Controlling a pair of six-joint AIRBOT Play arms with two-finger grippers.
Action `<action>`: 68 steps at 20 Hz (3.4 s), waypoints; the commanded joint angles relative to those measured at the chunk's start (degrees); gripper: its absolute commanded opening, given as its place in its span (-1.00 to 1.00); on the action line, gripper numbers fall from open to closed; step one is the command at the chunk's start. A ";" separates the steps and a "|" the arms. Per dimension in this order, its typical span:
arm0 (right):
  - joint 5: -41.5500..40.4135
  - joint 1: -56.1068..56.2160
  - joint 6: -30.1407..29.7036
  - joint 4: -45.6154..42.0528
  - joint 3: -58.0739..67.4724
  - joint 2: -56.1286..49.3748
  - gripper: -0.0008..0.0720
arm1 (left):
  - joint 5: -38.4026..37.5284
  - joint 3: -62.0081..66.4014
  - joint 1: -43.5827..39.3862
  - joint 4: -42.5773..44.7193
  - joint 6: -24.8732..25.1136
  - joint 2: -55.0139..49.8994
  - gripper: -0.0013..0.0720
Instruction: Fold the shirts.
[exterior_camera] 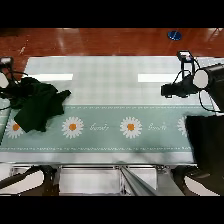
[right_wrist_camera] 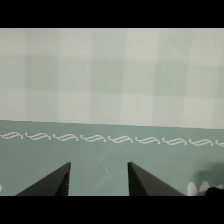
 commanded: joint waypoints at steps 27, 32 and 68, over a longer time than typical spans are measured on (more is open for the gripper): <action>1.84 0.04 3.50 2.73 0.04 28.94 0.16 | -9.25 37.35 -4.74 -52.37 13.92 12.04 -0.90; 2.01 0.04 2.71 2.69 0.02 30.21 0.16 | 4.31 24.94 -22.95 -51.04 13.38 18.95 -0.90; -7.34 -24.00 -7.65 23.10 -22.69 22.47 0.16 | -12.68 -15.65 -3.23 -56.85 22.34 7.58 0.42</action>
